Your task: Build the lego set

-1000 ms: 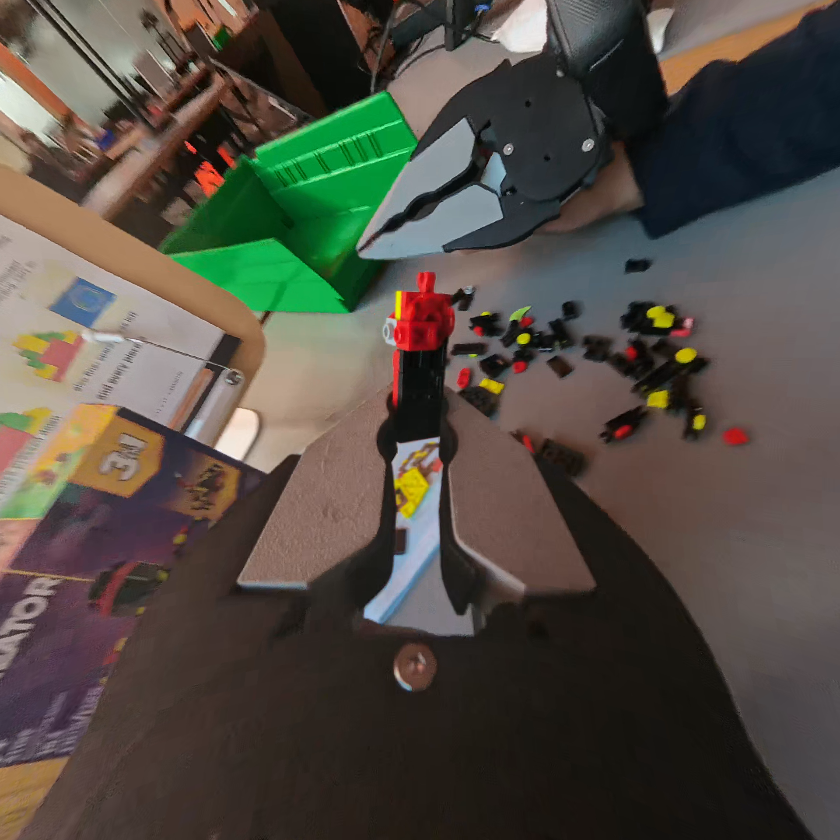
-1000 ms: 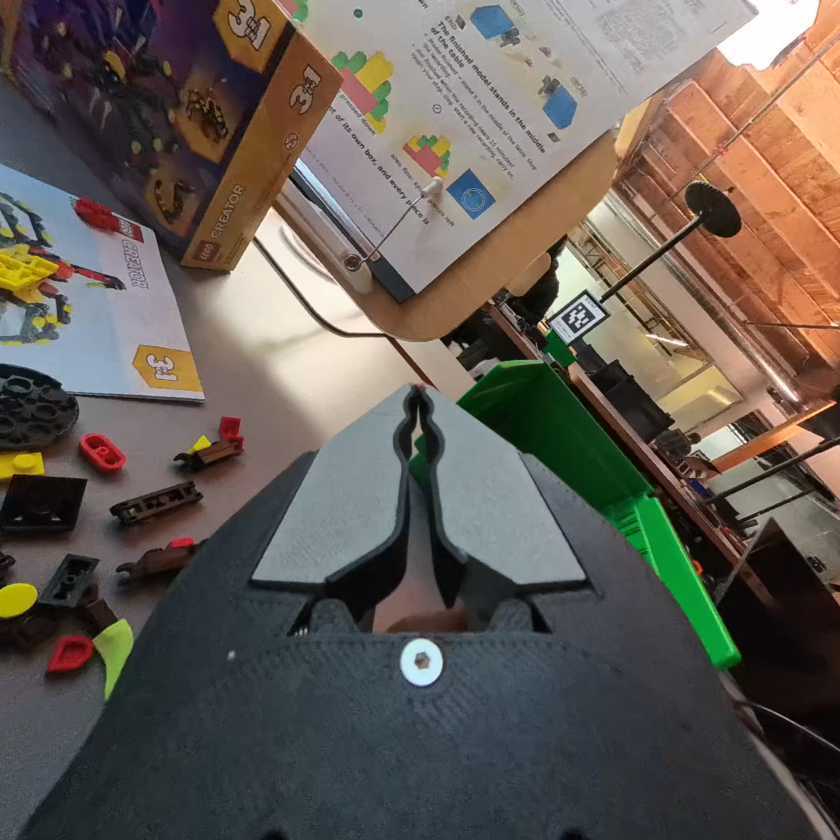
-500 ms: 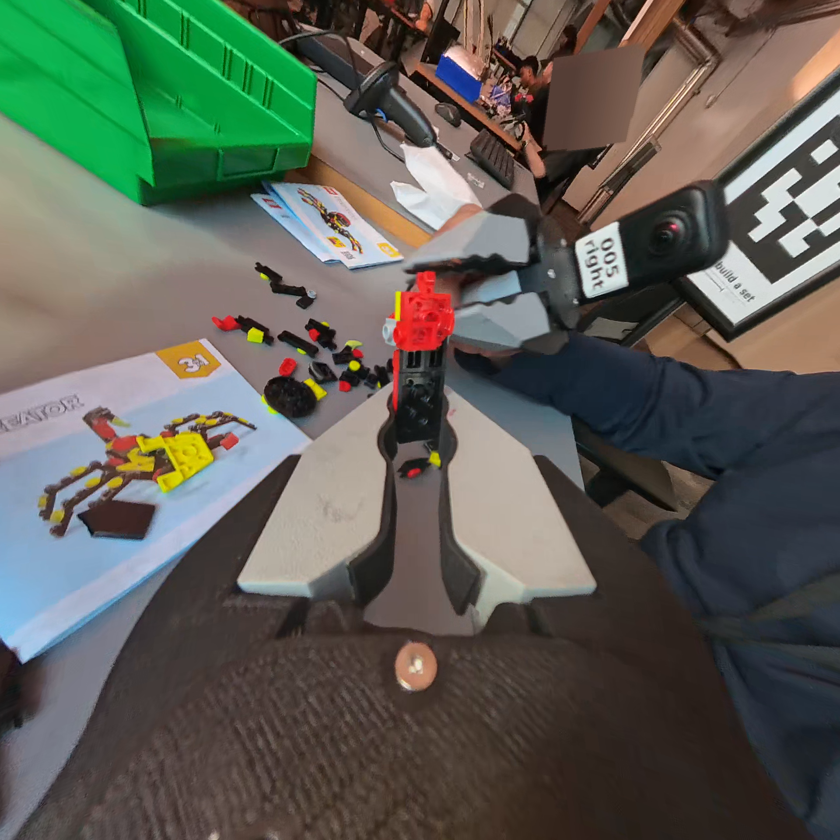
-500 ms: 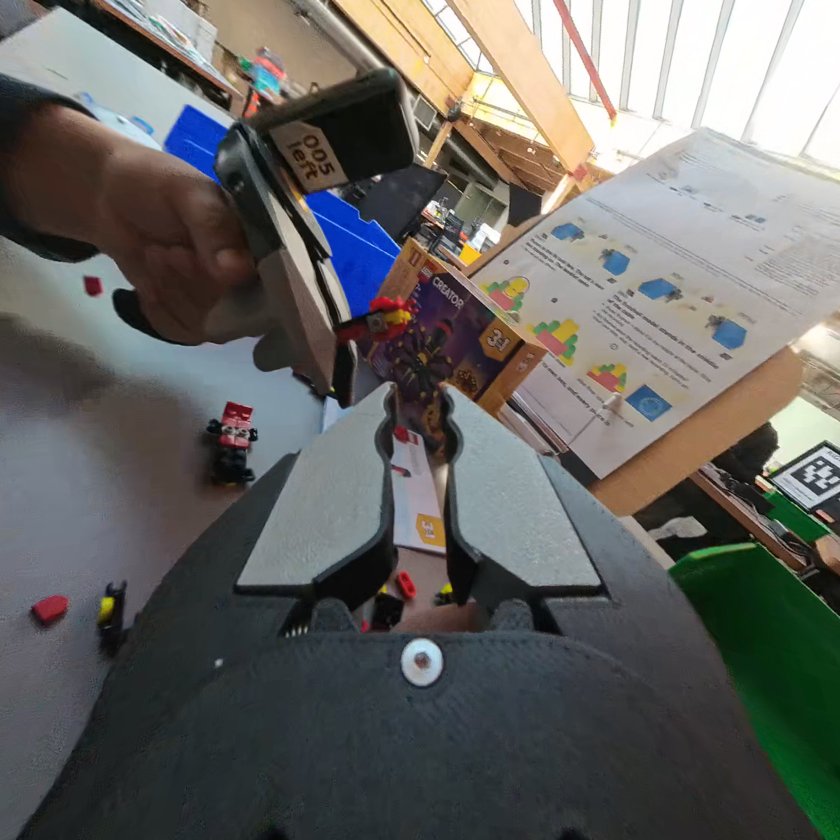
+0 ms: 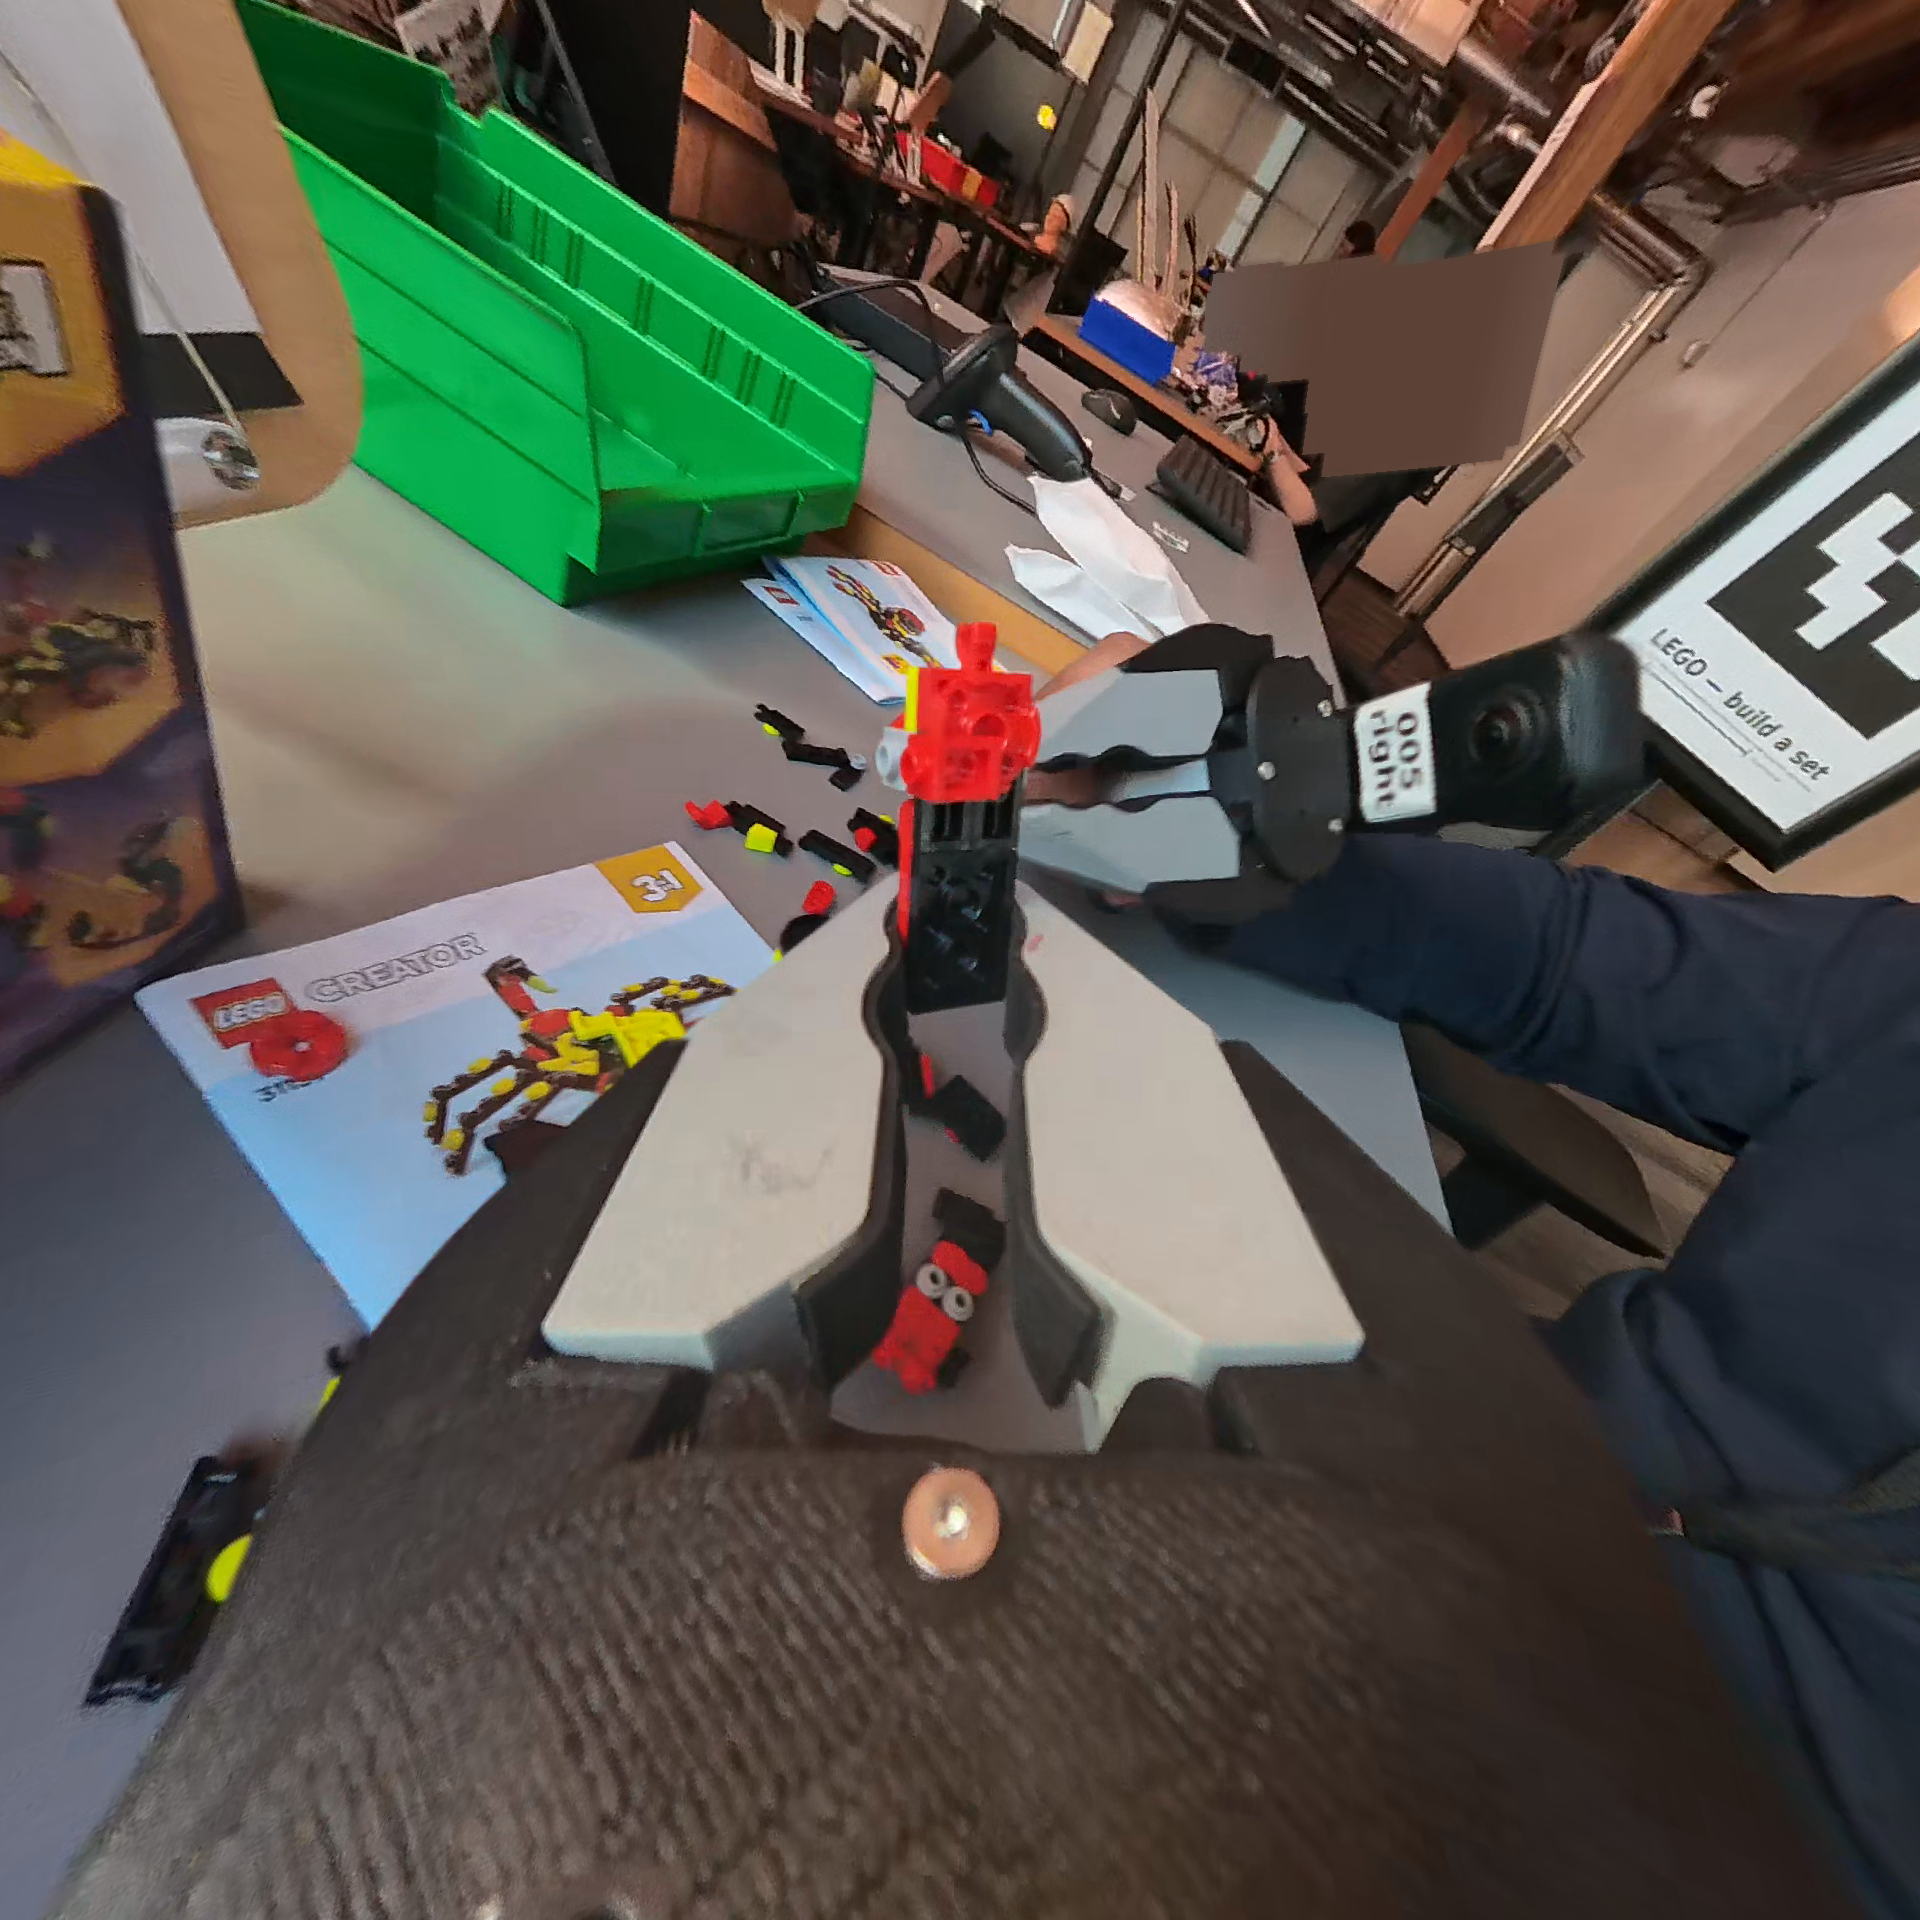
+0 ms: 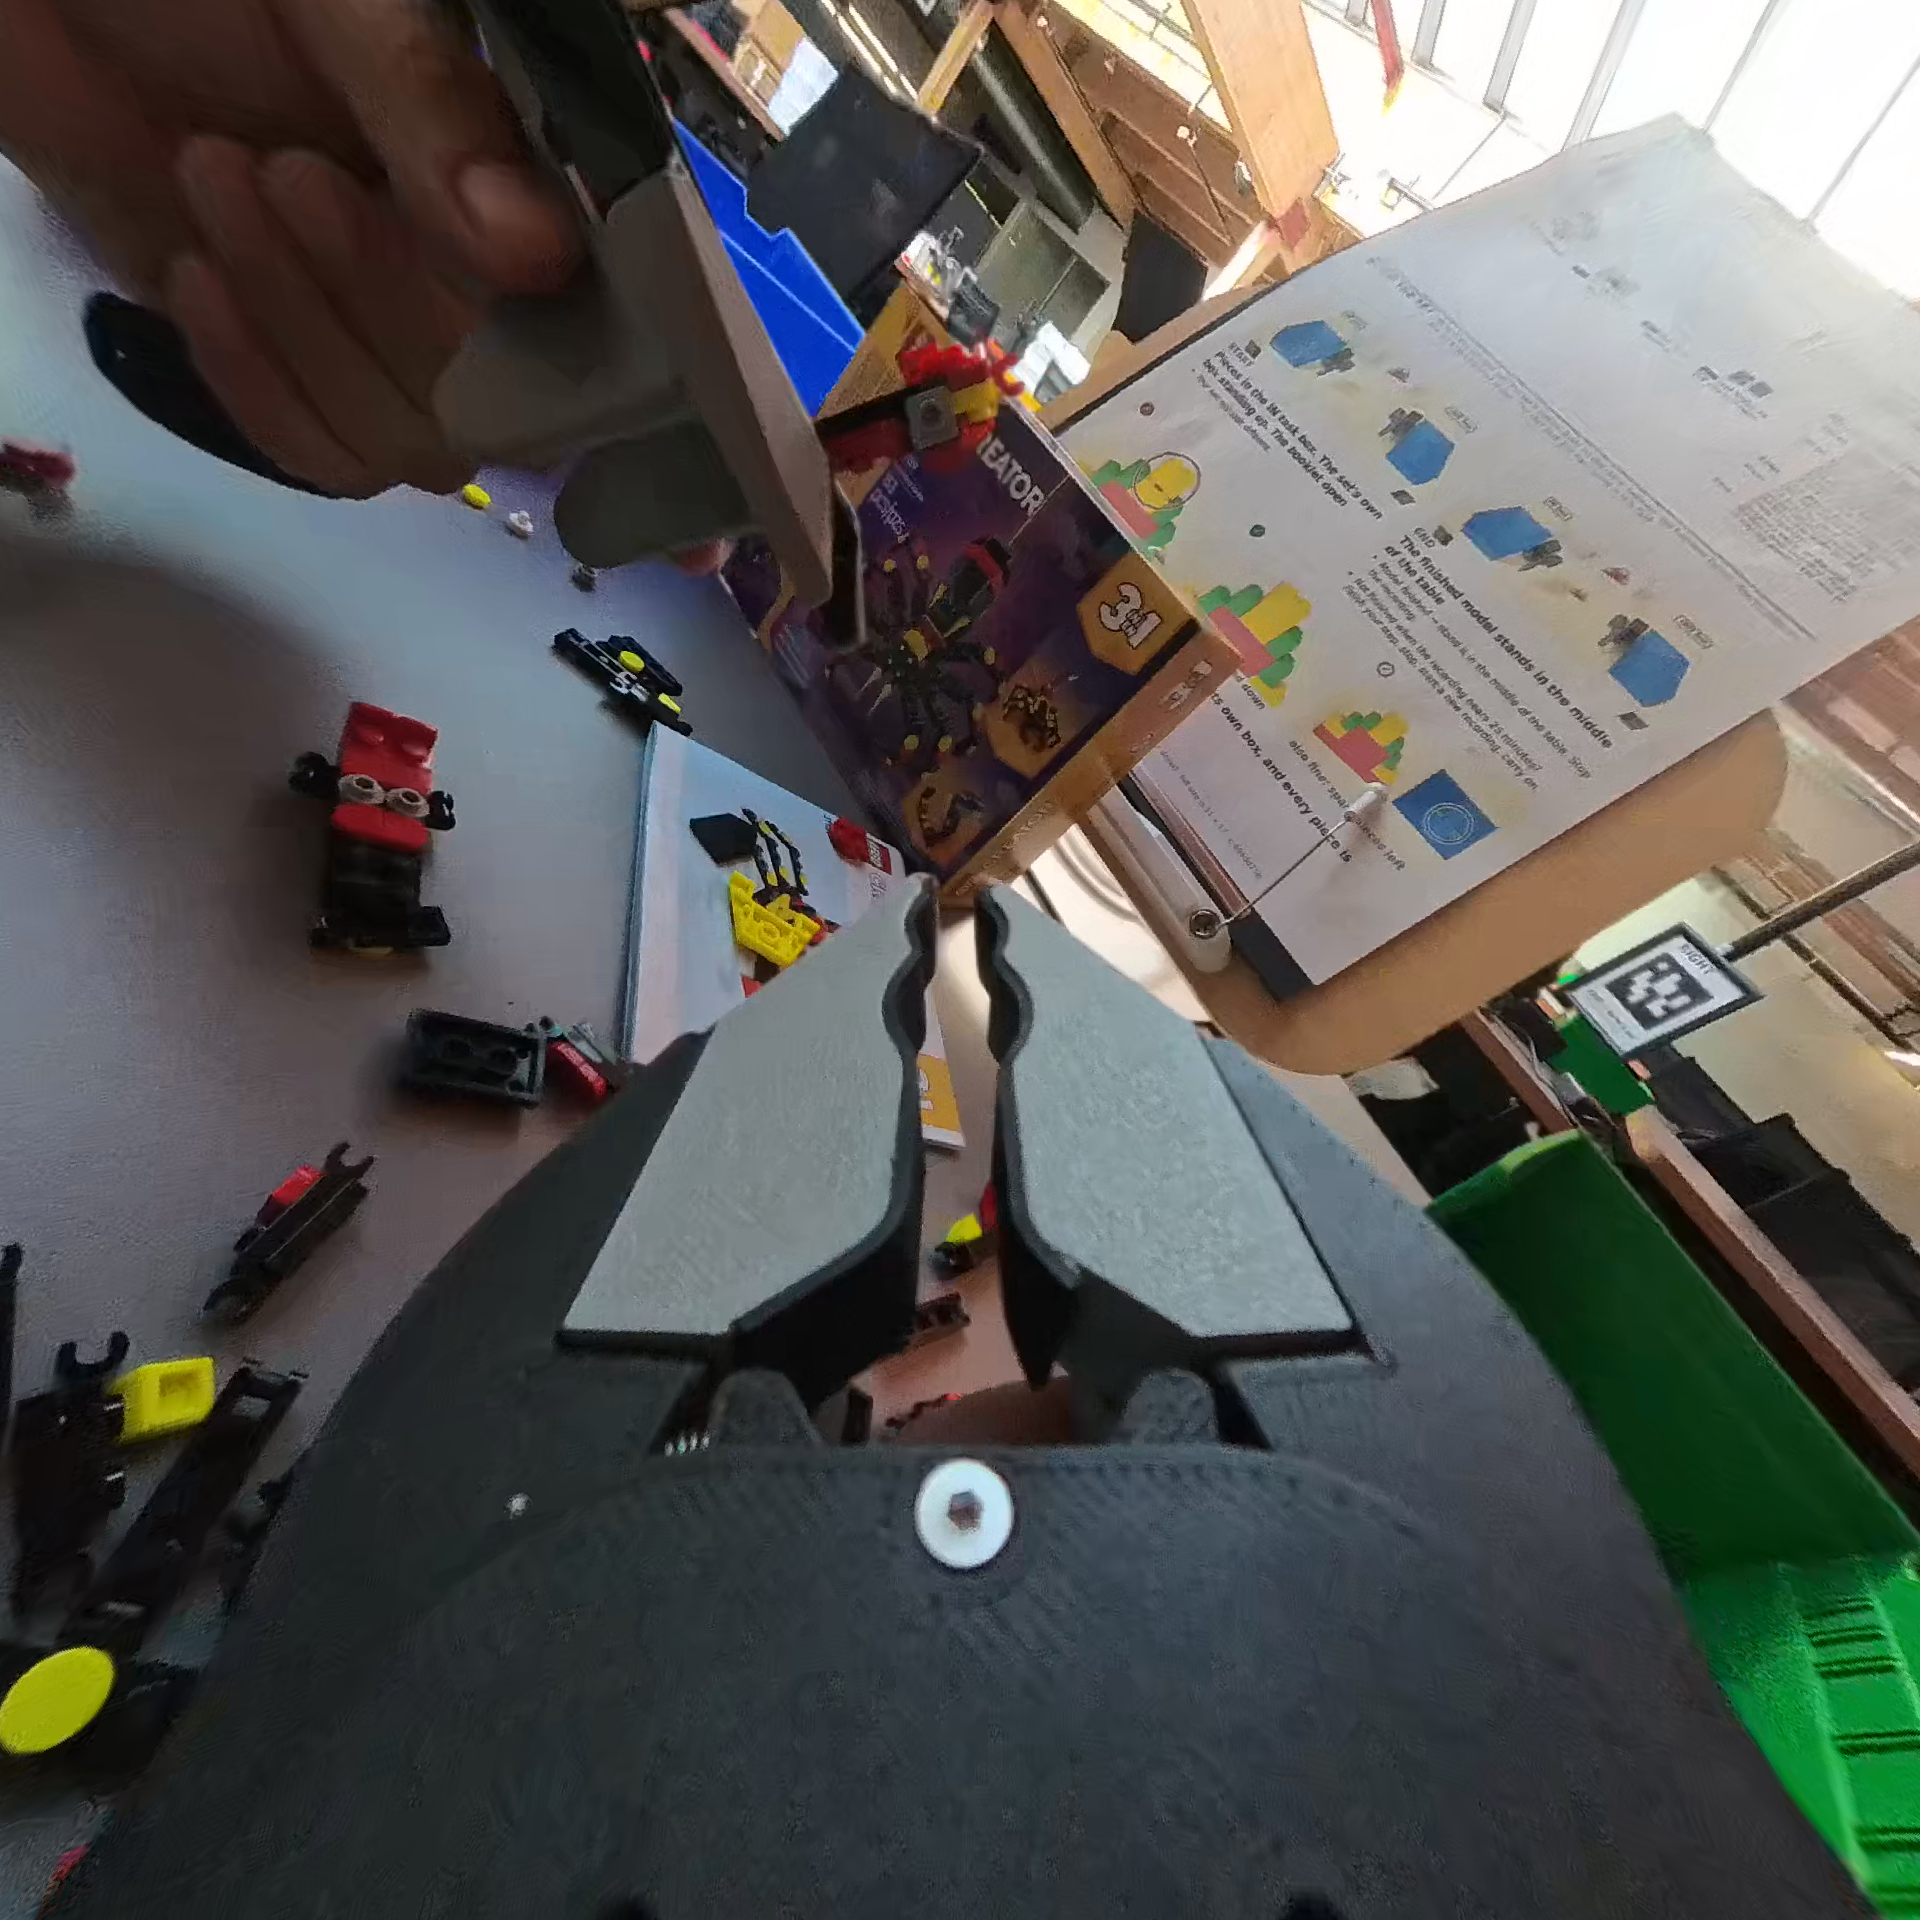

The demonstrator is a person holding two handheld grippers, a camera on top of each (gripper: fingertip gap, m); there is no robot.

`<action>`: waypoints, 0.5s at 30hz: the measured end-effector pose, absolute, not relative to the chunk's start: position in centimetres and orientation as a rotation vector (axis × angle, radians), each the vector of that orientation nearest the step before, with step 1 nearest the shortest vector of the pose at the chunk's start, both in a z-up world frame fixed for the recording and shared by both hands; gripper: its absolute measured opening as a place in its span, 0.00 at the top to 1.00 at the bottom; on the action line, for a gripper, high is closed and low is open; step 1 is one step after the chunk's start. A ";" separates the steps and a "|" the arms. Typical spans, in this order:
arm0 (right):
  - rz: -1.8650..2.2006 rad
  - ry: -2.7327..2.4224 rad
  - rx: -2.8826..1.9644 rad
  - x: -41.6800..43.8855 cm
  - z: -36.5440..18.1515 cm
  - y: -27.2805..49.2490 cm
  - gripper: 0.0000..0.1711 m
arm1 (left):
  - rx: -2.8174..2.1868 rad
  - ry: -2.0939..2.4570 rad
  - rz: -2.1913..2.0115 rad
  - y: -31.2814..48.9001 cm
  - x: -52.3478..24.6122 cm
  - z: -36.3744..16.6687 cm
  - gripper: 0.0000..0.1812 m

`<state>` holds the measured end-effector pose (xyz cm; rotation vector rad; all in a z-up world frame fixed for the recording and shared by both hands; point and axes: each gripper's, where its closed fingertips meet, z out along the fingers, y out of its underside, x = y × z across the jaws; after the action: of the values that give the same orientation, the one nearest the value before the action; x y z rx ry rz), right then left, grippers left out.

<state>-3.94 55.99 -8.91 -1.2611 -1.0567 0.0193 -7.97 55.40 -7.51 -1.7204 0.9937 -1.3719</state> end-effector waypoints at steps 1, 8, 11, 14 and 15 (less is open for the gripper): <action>0.064 -1.033 -1.274 -3.8 -8.7 55.9 0.98 | -1.727 0.986 -1.356 55.7 -8.1 -7.7 0.94; 0.203 -0.933 -1.319 -2.2 -8.0 56.6 0.95 | -1.643 1.125 -0.524 60.2 -9.9 -10.8 0.94; 0.302 -0.887 -1.348 -3.4 -7.6 56.8 0.93 | -1.455 1.215 -0.107 60.9 -10.2 -10.5 0.94; 0.381 -0.825 -1.389 -4.9 -7.1 56.9 0.93 | -1.336 1.241 0.049 60.6 -9.7 -9.7 0.94; 0.439 -0.805 -1.388 -5.5 -6.6 56.6 0.93 | -1.298 1.228 0.084 60.6 -9.7 -9.1 0.94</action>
<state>-5.54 56.58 -6.57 -1.3878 -0.8054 0.4385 -9.75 60.57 -9.14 -1.2979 1.2284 0.0836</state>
